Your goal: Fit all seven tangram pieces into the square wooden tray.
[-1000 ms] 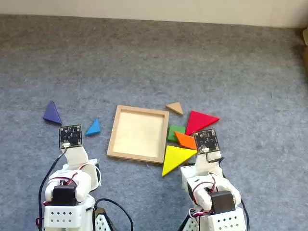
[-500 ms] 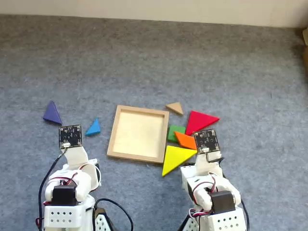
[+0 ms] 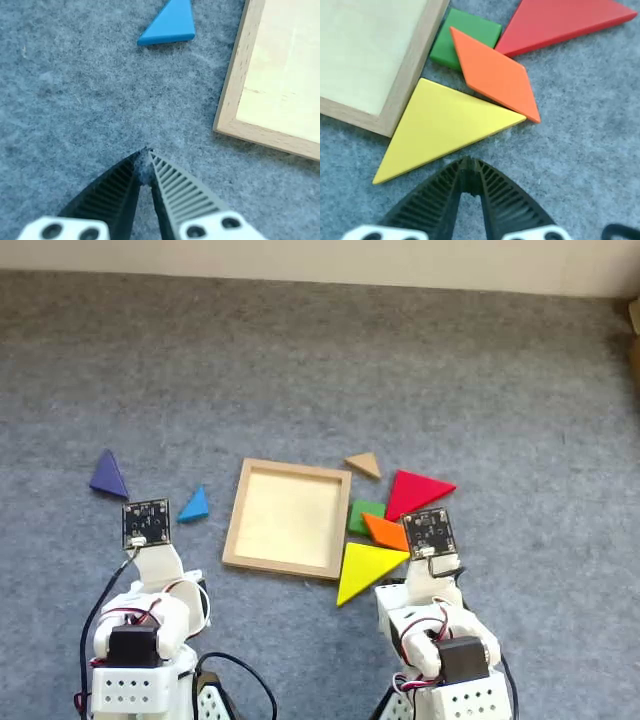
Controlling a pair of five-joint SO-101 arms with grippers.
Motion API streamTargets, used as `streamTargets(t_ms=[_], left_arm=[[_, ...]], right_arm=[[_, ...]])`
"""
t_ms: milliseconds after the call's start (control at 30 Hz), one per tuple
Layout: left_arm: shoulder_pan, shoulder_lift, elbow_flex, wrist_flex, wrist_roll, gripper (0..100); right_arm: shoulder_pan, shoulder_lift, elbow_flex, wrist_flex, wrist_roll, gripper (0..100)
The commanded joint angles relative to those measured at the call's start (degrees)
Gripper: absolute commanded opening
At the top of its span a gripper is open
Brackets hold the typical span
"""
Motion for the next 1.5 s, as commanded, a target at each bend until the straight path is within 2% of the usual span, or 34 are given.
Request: streamTargets(t_ms=[0, 267, 500, 800, 900, 1033, 1233, 1367, 1467], left_arm=[[0.7, -2.3, 1.1, 0.2, 0.5, 1], [0.3, -2.4, 1.2, 0.2, 0.5, 1], [-11.4, -2.4, 1.2, 0.2, 0.5, 1], [-20.4, -2.4, 1.2, 0.3, 0.5, 1], [-21.1, -2.4, 1.2, 0.3, 0.5, 1], [-21.1, -2.4, 1.2, 0.3, 0.5, 1], [-21.5, -2.5, 1.2, 0.3, 0.5, 1], [-21.5, -2.5, 1.2, 0.3, 0.5, 1], [-21.5, -2.5, 1.2, 0.3, 0.5, 1]], right_arm=[[-0.3, -0.7, 7.8, 0.5, 0.4, 0.5], [-0.3, -0.7, 7.8, 0.5, 0.4, 0.5], [-0.5, -0.7, 7.8, 0.5, 0.3, 0.5], [-0.5, -0.7, 7.8, 0.5, 0.2, 0.5], [0.0, -0.7, 7.6, 0.5, 0.4, 0.5], [5.9, -0.7, 7.2, -0.1, 0.5, 0.5], [18.6, -0.7, -3.0, -5.4, 0.1, 0.5], [20.6, -0.7, -8.6, -5.2, -0.3, 0.5], [20.6, -0.7, -11.3, -5.2, -5.3, 0.5]])
